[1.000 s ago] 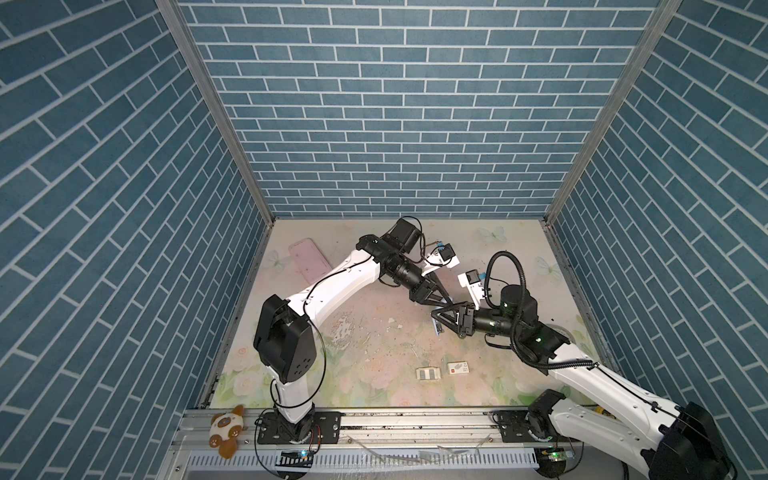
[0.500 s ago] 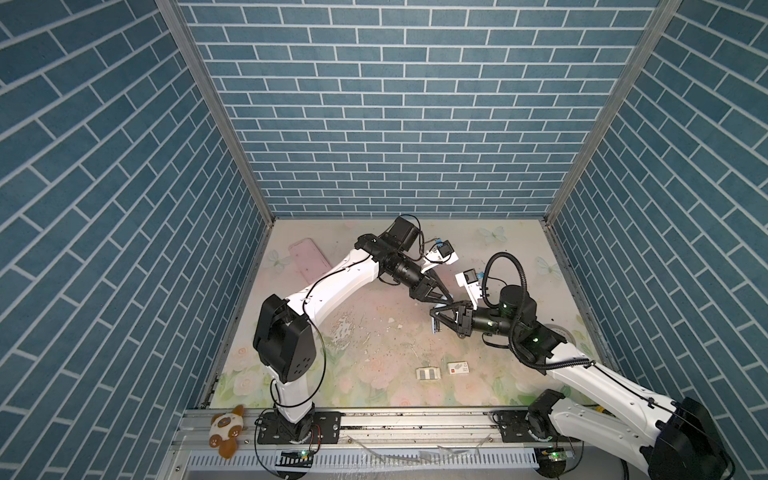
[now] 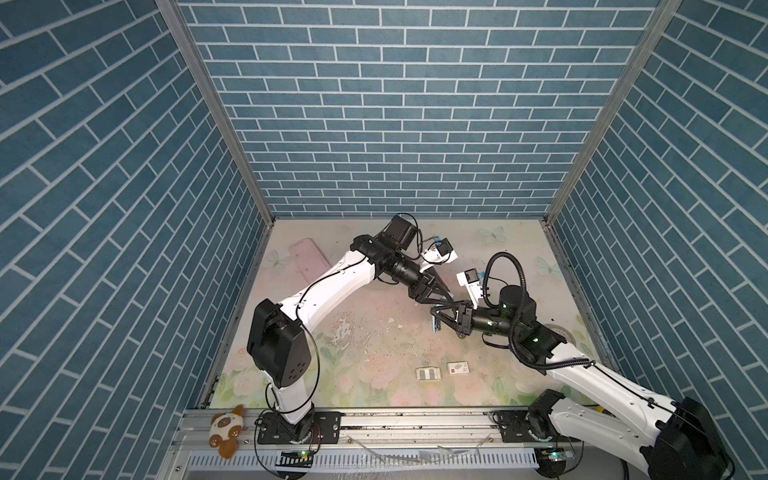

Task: Load the staples into the stapler
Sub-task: 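Open the left gripper and draw it back while the right gripper holds the piece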

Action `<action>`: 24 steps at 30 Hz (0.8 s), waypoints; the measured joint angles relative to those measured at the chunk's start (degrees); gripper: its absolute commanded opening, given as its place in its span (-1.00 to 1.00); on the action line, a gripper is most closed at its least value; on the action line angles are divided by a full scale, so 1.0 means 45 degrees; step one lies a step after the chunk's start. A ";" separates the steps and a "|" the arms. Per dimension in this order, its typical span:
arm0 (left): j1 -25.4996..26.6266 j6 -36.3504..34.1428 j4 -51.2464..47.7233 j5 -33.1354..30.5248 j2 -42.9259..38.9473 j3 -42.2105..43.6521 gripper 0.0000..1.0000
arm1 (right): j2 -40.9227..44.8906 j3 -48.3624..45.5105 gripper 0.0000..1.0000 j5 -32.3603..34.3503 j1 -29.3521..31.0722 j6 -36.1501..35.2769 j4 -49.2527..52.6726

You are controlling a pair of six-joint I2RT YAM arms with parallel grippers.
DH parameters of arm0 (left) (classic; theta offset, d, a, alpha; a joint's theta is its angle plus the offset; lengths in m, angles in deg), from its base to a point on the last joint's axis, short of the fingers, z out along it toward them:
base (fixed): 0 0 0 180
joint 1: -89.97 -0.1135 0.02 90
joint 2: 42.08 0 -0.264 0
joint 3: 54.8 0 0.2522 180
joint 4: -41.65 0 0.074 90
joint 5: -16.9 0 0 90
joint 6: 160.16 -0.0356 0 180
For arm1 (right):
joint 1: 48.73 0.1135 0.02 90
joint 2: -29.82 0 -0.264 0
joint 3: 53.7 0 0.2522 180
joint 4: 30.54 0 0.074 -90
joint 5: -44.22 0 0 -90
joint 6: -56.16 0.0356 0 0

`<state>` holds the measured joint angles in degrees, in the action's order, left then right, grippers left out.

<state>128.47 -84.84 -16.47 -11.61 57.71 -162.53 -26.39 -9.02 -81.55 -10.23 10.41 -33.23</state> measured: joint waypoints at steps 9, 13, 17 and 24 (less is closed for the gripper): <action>-0.1389 0.0170 0.0121 -0.2880 -0.1904 0.0656 0.21 | -0.0194 0.0617 -0.72 0.0952 -0.0034 -0.0636 0.3269; -0.2875 0.0219 0.0121 -0.3997 -0.2448 0.0699 0.21 | -0.0816 0.1729 -0.72 0.1399 -0.0034 -0.1360 0.5085; -0.4041 0.0214 0.0151 -0.4857 -0.3094 0.1345 0.21 | -0.1768 0.2623 -0.70 0.1933 -0.0034 -0.2016 0.6557; -0.4206 0.0063 0.0432 -0.5756 -0.4362 0.2822 0.21 | -0.3623 0.3371 -0.67 0.3133 0.0248 -0.2608 0.8092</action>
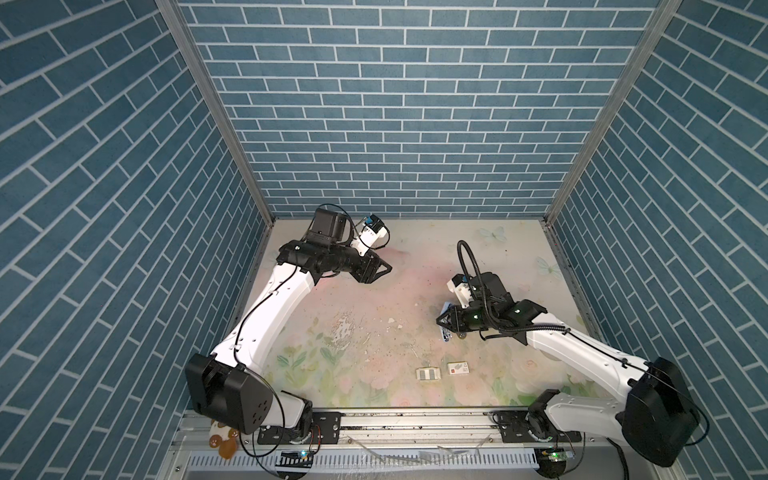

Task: Load the staples into the stapler
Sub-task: 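Open the left gripper and draw it back while the right gripper holds the piece, then lower the light-blue piece onto the table beside the beige stapler base and release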

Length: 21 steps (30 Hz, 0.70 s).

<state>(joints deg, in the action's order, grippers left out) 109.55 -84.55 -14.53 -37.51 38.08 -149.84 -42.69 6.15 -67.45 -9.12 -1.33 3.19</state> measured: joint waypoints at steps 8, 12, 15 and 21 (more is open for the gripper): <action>0.0000 -0.0214 0.0078 -0.0350 -0.0019 0.0117 0.20 | -0.1773 0.0850 -0.65 0.1710 0.0850 0.0000 0.0733; 0.0000 -0.0291 0.0121 -0.0403 0.0097 0.0131 0.20 | -0.2739 0.1370 -0.64 0.2637 0.1311 0.0000 0.1088; 0.0000 -0.0330 0.0228 -0.0432 0.0097 0.0141 0.20 | -0.3419 0.1758 -0.63 0.3317 0.1583 0.0000 0.1331; 0.0000 -0.0355 0.0345 -0.0432 0.0107 0.0350 0.20 | -0.4478 0.2419 -0.60 0.4575 0.2059 -0.0238 0.1481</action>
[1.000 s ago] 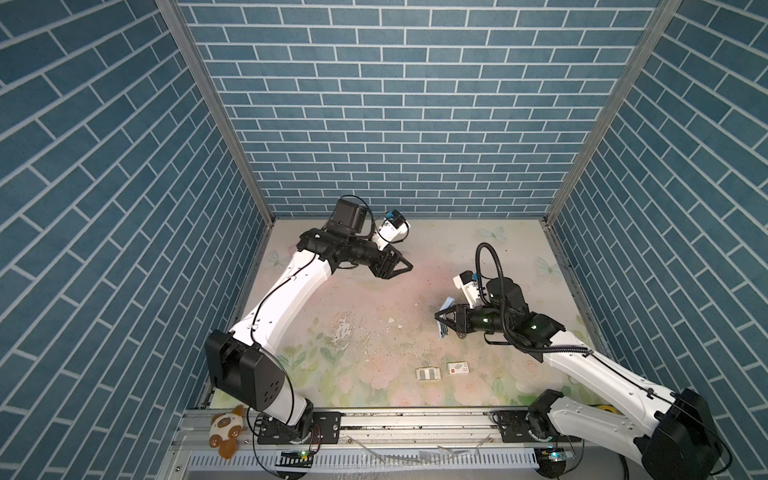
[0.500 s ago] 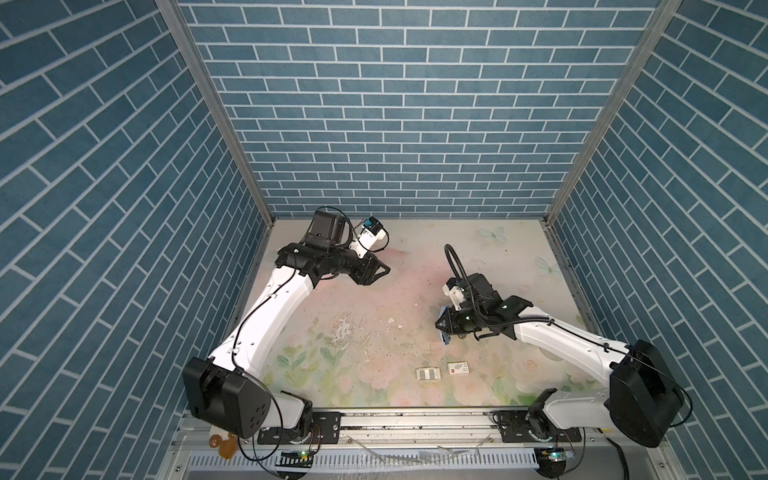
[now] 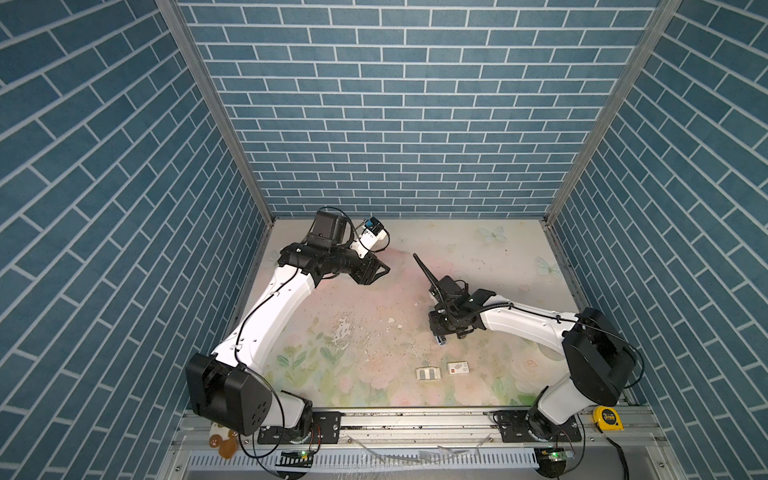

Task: Load the staples into the stapler
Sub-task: 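Lower the light-blue piece onto the table beside the beige stapler base and release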

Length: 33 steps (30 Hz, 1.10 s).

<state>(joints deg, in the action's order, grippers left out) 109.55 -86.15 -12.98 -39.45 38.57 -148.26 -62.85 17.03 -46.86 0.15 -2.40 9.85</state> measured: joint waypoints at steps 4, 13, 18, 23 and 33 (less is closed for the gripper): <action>0.0000 -0.0073 0.0010 -0.0024 0.0000 0.0102 0.21 | -0.0374 0.0136 -0.58 0.0583 0.0131 -0.0165 0.0010; 0.0000 -0.0175 0.0010 -0.0049 0.0015 0.0131 0.20 | -0.1219 0.0243 -0.49 0.1044 0.0194 -0.0408 0.0185; 0.0000 -0.0180 0.0010 -0.0049 0.0039 0.0136 0.21 | -0.1443 0.0413 -0.39 0.1234 0.0350 -0.0437 0.0306; 0.0000 -0.0180 0.0010 -0.0049 0.0092 0.0180 0.21 | -0.1462 0.0476 -0.28 0.1404 0.0427 -0.0529 0.0476; 0.0000 -0.0223 0.0005 -0.0053 0.0097 0.0199 0.22 | -0.1486 0.0554 -0.14 0.1554 0.0510 -0.0627 0.0607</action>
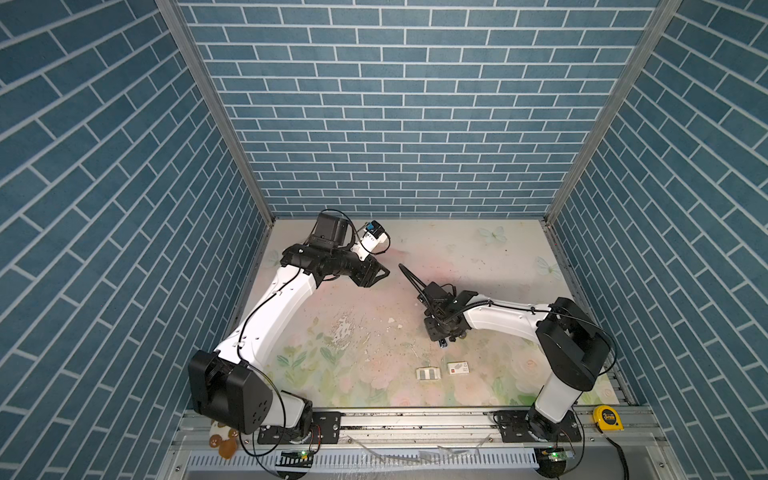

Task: Load the staples into the stapler
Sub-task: 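Lower the light-blue piece onto the table beside the beige stapler base and release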

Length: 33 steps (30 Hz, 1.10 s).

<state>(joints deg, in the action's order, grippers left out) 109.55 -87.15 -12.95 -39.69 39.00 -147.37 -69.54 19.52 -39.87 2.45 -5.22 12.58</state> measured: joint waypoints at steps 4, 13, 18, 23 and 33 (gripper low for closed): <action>0.0000 -0.0039 -0.0005 -0.0044 -0.0005 0.0000 0.23 | 0.0374 -0.0010 -0.12 0.0034 0.0053 0.0010 0.0194; 0.0000 -0.0044 -0.0039 -0.0141 -0.0189 0.0141 0.24 | 0.2409 -0.0617 -0.14 -0.0010 0.0170 0.0374 0.0719; 0.0000 -0.0034 -0.0092 -0.0301 -0.0262 0.0141 0.24 | 0.3512 -0.0709 -0.20 -0.0185 0.0563 0.1035 0.1511; 0.0000 -0.0005 -0.0087 -0.0500 -0.0267 0.0141 0.24 | 0.4886 -0.0928 -0.28 -0.0699 0.1331 0.2176 0.1948; 0.0000 0.0010 -0.0083 -0.0510 -0.0267 0.0141 0.24 | 0.3988 -0.1219 -0.36 -0.1117 0.3687 0.4741 0.1554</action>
<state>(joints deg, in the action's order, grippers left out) 109.55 -87.11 -13.33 -41.99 37.80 -146.73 -51.59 14.04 -44.89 19.04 16.11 19.58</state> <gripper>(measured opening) 0.622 0.326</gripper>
